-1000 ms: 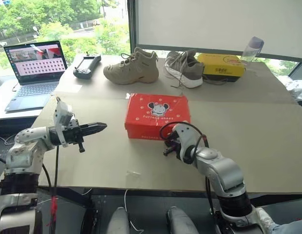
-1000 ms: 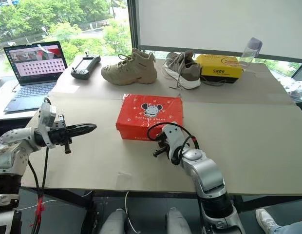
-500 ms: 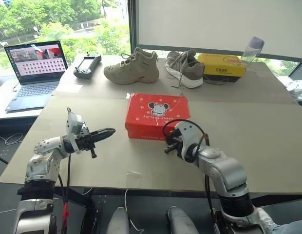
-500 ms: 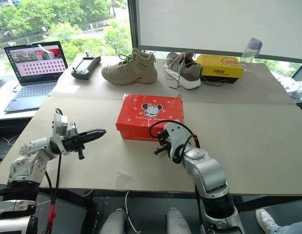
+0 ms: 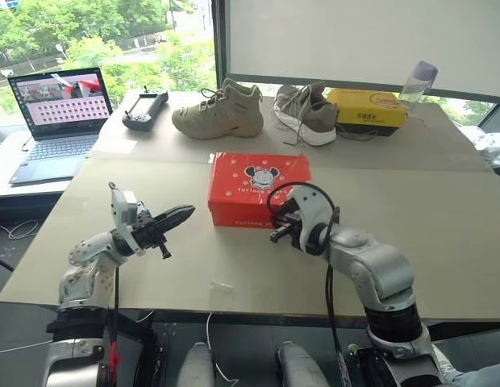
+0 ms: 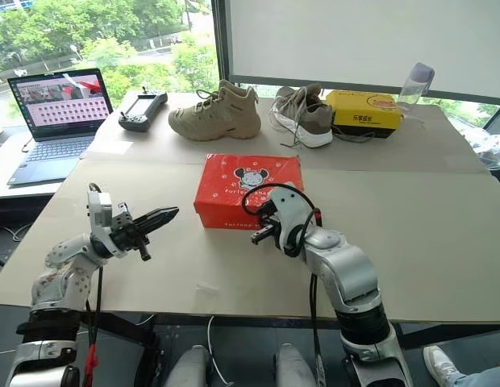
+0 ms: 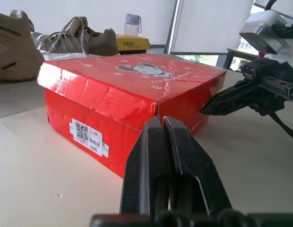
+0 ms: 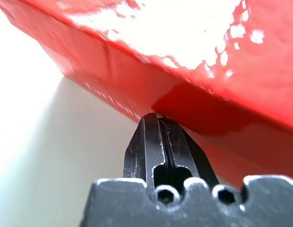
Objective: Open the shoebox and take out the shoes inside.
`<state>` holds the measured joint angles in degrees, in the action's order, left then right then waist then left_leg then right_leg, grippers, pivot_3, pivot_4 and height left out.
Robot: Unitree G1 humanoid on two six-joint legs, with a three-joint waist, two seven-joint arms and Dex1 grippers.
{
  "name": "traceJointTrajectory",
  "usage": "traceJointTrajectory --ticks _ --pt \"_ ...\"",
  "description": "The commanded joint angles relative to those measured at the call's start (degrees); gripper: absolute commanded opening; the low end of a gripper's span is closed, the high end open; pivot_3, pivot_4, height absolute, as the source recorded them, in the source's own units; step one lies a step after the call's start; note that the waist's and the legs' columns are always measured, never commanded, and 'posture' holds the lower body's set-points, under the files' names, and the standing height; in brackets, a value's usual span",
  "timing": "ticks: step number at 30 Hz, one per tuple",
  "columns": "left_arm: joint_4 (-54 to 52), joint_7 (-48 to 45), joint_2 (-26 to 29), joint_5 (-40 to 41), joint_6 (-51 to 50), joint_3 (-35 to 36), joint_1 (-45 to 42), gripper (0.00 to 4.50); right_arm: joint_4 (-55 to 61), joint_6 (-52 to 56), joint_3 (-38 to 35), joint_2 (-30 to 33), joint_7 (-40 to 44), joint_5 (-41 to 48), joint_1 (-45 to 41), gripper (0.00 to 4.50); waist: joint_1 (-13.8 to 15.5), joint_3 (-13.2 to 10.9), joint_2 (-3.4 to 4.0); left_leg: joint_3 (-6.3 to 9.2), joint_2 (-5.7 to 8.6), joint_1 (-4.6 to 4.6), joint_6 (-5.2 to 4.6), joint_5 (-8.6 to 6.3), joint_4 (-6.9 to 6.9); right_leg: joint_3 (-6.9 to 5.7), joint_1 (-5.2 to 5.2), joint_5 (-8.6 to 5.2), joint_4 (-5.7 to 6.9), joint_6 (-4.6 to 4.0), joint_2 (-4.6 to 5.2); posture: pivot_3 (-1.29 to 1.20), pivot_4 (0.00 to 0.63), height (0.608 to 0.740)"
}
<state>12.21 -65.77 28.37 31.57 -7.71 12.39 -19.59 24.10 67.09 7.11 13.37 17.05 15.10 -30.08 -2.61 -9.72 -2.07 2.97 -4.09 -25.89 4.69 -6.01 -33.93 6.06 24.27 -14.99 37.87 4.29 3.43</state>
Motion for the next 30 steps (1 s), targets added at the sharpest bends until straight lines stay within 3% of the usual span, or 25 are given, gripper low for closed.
traceJointTrajectory --ticks 1,11,18,22,26,30 --pt "-2.6 1.3 -0.8 0.5 1.2 0.4 -0.5 0.1 1.1 0.3 -2.6 -0.9 -0.1 1.7 -2.5 0.0 0.0 0.0 0.0 0.0 0.0 0.0 0.0 0.0 0.0 0.0 -0.01 0.0 0.0 0.0 0.0 0.0 0.15 0.712" --pt "-3.8 2.4 -1.7 -0.1 1.5 -0.5 0.6 0.1 -0.9 0.0 -4.7 -2.0 -0.9 2.8 -8.4 0.0 0.0 0.0 0.0 0.0 0.0 0.0 0.0 0.0 0.0 0.0 0.0 0.01 0.0 0.0 0.0 0.0 0.15 0.712" --pt "-4.6 2.8 -1.7 -0.3 1.7 -0.8 0.7 0.1 -8.3 -2.7 -4.7 -0.6 1.7 2.8 -18.6 0.0 -0.1 0.0 0.01 0.0 0.0 0.0 -0.01 0.0 0.02 -0.01 0.01 0.01 0.0 -0.01 0.0 0.0 0.15 0.712" --pt "-5.0 3.3 -2.3 -0.4 1.8 -1.3 0.4 0.1 -27.8 -13.9 -2.0 2.6 5.4 -2.1 -30.3 0.0 -0.1 0.0 0.04 -0.01 0.0 0.0 -0.01 0.0 0.01 -0.01 0.0 0.01 -0.04 -0.01 0.0 0.0 0.15 0.712" --pt "-5.1 3.4 -2.5 -0.6 1.9 -1.8 0.4 0.1 -51.3 -28.4 -3.3 3.7 3.2 -6.8 -43.5 0.0 -0.1 0.0 0.05 -0.03 0.0 0.01 -0.02 0.01 0.09 -0.01 0.04 0.03 -0.1 -0.03 0.0 0.0 0.15 0.712" --pt "-5.6 3.5 -2.5 -0.5 1.8 -1.9 0.8 0.1 -60.7 -34.5 -7.1 4.3 2.4 -6.3 -50.1 0.0 0.0 0.0 0.07 -0.03 0.0 -0.13 -0.02 0.01 0.22 -0.02 0.15 0.04 -0.17 -0.06 0.0 0.0 0.15 0.712"
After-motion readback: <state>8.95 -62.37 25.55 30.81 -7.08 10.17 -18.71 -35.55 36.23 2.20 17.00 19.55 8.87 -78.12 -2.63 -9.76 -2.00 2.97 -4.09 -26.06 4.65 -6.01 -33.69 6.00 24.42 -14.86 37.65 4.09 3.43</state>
